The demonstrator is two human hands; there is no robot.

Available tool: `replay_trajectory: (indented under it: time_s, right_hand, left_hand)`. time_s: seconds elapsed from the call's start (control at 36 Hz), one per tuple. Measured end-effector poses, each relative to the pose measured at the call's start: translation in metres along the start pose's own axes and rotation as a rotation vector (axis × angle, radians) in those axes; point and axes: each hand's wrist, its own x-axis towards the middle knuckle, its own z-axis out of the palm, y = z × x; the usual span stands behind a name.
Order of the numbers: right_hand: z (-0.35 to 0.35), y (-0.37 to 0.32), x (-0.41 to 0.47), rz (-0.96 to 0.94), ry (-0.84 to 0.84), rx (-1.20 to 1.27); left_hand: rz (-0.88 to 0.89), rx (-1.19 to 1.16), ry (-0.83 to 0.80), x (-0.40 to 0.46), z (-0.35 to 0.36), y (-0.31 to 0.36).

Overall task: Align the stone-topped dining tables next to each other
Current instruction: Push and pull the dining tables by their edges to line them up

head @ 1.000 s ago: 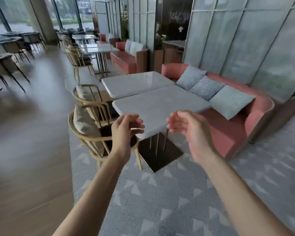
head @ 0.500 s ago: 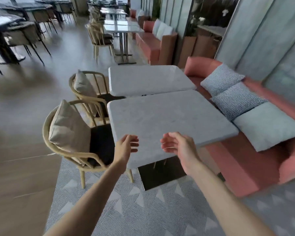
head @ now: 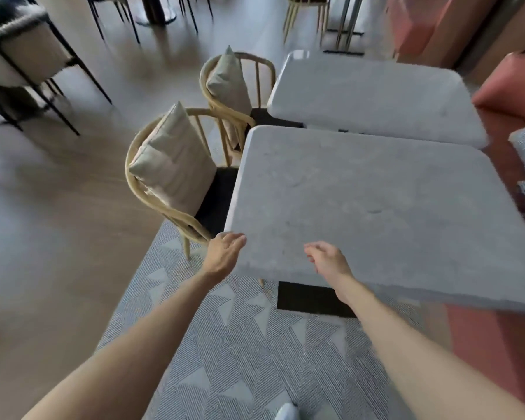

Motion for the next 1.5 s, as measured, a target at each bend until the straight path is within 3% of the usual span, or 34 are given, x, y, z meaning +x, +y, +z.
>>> replay_trajectory:
  time_s: [0.14, 0.31, 0.44, 0.61, 0.72, 0.83, 1.0, 1.5]
  right_hand:
    - [0.000, 0.036, 0.032, -0.152, -0.058, -0.630]
    - [0.023, 0.063, 0.058, -0.351, 0.028, -0.883]
    - [0.054, 0.083, 0.079, -0.468, 0.195, -0.925]
    - [0.073, 0.104, 0.086, -0.579, 0.488, -1.013]
    - [0.082, 0.108, 0.089, -0.595, 0.576, -1.036]
    - [0.081, 0.109, 0.090, -0.646, 0.652, -1.040]
    - [0.083, 0.111, 0.093, -0.699, 0.696, -1.034]
    - [0.137, 0.050, 0.143, -0.574, 0.714, -1.025]
  left_hand:
    - [0.024, 0.250, -0.094, 0.017, 0.022, -0.013]
    - [0.059, 0.353, -0.071, 0.045, 0.056, -0.042]
    - [0.141, 0.463, 0.032, 0.072, 0.071, -0.073]
    - [0.282, 0.520, 0.279, 0.080, 0.097, -0.094]
    - [0.366, 0.706, 0.414, 0.081, 0.104, -0.103]
    - [0.441, 0.750, 0.467, 0.084, 0.105, -0.104]
    - [0.481, 0.745, 0.526, 0.094, 0.108, -0.112]
    - [0.557, 0.658, 0.508, 0.179, 0.053, -0.119]
